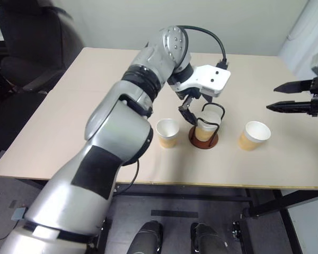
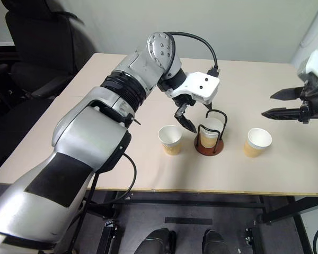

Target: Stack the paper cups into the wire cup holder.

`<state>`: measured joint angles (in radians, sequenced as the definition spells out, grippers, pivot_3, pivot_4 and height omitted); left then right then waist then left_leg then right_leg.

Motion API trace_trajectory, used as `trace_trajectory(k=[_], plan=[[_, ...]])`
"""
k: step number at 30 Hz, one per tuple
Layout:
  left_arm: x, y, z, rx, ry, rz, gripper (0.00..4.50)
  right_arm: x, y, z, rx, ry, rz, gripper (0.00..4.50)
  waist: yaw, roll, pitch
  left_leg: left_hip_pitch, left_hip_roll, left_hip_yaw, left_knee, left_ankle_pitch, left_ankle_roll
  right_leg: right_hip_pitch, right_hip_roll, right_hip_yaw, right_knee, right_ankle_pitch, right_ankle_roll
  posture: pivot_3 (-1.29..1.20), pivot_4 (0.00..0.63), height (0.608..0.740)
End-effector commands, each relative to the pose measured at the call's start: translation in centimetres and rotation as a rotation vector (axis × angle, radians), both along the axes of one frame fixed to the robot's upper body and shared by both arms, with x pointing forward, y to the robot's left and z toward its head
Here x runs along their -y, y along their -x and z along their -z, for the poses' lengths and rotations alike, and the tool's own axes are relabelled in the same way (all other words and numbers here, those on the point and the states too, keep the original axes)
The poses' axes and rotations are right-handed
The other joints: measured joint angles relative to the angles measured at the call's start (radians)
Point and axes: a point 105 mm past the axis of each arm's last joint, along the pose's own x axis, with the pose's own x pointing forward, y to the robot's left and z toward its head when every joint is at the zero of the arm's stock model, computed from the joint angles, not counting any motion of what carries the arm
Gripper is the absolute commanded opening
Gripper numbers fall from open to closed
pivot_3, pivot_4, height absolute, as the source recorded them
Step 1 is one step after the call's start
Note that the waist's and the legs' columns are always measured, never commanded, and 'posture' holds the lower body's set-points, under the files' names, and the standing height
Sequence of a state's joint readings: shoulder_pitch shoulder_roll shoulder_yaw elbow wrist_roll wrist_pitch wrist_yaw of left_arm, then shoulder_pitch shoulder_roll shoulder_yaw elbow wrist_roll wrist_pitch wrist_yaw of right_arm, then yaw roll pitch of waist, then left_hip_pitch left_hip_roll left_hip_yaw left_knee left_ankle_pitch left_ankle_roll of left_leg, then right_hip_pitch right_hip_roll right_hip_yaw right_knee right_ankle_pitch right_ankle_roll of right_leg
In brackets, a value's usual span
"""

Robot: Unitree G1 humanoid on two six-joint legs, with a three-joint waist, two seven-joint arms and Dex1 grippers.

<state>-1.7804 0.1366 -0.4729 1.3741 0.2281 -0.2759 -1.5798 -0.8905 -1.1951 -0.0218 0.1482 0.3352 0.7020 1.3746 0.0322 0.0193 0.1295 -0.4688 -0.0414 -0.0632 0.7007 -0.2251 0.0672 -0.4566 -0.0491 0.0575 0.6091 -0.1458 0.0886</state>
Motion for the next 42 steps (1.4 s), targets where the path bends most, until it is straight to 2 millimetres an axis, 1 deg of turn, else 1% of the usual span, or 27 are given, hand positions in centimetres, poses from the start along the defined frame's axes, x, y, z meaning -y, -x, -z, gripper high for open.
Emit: trace_trajectory(k=[1,4,8,10,12,14,16,19,22,26,28,32,35,38,42], plan=[[0.2,0.5,-0.8,0.009,-0.002,0.041,4.48,0.1,0.6,-1.7,0.055,-0.010,-0.001,3.24,0.000,0.000,0.000,0.000,0.000,0.000,0.000,0.000,0.000,0.000,0.000,0.000,0.000,0.000,0.000,0.00,0.150,0.740],[0.6,0.8,-1.8,-0.021,0.109,0.057,4.48,-0.2,1.0,-2.1,0.043,-0.045,-0.012,3.24,0.000,0.000,0.000,0.000,0.000,0.000,0.000,0.000,0.000,0.000,0.000,0.000,0.000,0.000,0.000,0.00,0.150,0.740],[0.9,1.1,-4.1,-0.133,0.358,0.036,4.48,-1.0,1.6,-2.7,0.029,-0.109,-0.038,3.24,0.000,0.000,0.000,0.000,0.000,0.000,-0.001,0.000,-0.001,-0.001,0.000,0.000,0.000,0.000,0.000,0.00,0.150,0.740],[0.7,1.0,-5.4,-0.171,0.490,0.019,4.48,-1.0,1.8,-2.4,0.019,-0.101,-0.037,3.24,0.000,0.000,0.000,0.000,0.000,0.000,-0.001,0.001,-0.001,-0.001,0.000,0.000,0.000,-0.001,0.000,0.00,0.150,0.740],[0.2,0.9,-6.4,-0.216,0.580,-0.001,4.48,-0.9,2.0,-1.7,-0.001,-0.067,-0.028,3.24,0.000,0.000,0.000,0.000,0.000,0.000,-0.001,0.001,-0.001,-0.001,0.000,0.000,0.000,-0.001,0.000,0.00,0.150,0.740],[-1.6,0.6,-7.7,-0.298,0.686,-0.042,4.48,0.2,2.1,0.8,-0.039,0.088,-0.004,3.24,0.002,0.000,0.000,0.000,0.000,0.000,-0.001,0.001,-0.002,-0.001,0.000,-0.001,0.000,-0.001,-0.001,0.00,0.150,0.740],[-3.2,0.4,-8.3,-0.348,0.747,-0.072,4.48,0.7,2.2,2.2,-0.058,0.169,0.002,3.24,-0.002,0.001,-0.001,0.000,0.000,0.000,-0.001,0.001,-0.003,0.000,0.000,0.000,0.000,-0.003,-0.001,0.00,0.150,0.740],[-4.9,-0.1,-8.3,-0.391,0.769,-0.134,4.48,0.9,2.1,3.3,-0.065,0.231,-0.010,3.24,-0.005,0.003,-0.001,0.001,0.000,0.001,-0.001,0.001,-0.003,-0.001,0.000,0.000,0.001,-0.002,-0.001,0.00,0.150,0.740],[-6.4,-0.2,-8.1,-0.422,0.766,-0.186,4.48,0.8,1.5,4.3,-0.057,0.299,-0.031,3.24,-0.006,0.003,-0.001,0.002,0.001,0.001,-0.001,0.002,-0.003,0.000,0.001,0.000,0.002,-0.002,-0.001,0.00,0.150,0.740],[-7.8,0.2,-7.7,-0.435,0.733,-0.199,4.48,0.6,0.5,5.5,-0.055,0.368,-0.064,3.24,-0.010,0.003,-0.001,0.002,0.001,0.001,0.000,0.002,-0.002,0.000,0.001,0.001,0.002,0.000,0.000,0.00,0.150,0.740],[-8.4,0.6,-7.4,-0.444,0.713,-0.198,4.48,0.3,0.1,6.4,-0.071,0.404,-0.095,3.24,-0.008,0.003,-0.001,0.002,0.001,0.001,0.000,0.003,-0.001,0.001,0.001,0.001,0.002,0.000,0.000,0.00,0.150,0.740],[-9.2,1.0,-6.8,-0.448,0.680,-0.192,4.48,0.0,-0.5,8.7,-0.108,0.475,-0.154,3.24,-0.007,0.003,-0.001,0.003,0.001,-0.001,0.001,0.004,-0.001,0.002,0.001,0.000,0.001,0.001,-0.001,0.00,0.150,0.740],[-9.5,1.2,-6.8,-0.450,0.678,-0.183,4.48,-0.2,-0.8,9.9,-0.135,0.501,-0.188,3.24,-0.005,0.004,-0.001,0.003,0.000,-0.002,0.001,0.005,-0.001,0.003,0.001,-0.001,0.000,0.002,-0.002,0.00,0.150,0.740],[-9.6,1.6,-6.8,-0.461,0.683,-0.165,4.48,-0.1,-1.0,11.0,-0.164,0.537,-0.212,3.24,-0.006,0.004,0.000,0.003,0.000,-0.002,0.000,0.006,-0.002,0.003,0.001,-0.001,0.001,0.003,-0.002,0.00,0.150,0.740],[-10.0,1.8,-6.1,-0.462,0.664,-0.157,4.48,0.3,-1.4,12.8,-0.203,0.582,-0.228,3.24,-0.010,0.004,0.000,0.004,0.000,-0.002,0.000,0.006,-0.003,0.004,0.001,-0.002,0.001,0.002,-0.004,0.00,0.150,0.740]])
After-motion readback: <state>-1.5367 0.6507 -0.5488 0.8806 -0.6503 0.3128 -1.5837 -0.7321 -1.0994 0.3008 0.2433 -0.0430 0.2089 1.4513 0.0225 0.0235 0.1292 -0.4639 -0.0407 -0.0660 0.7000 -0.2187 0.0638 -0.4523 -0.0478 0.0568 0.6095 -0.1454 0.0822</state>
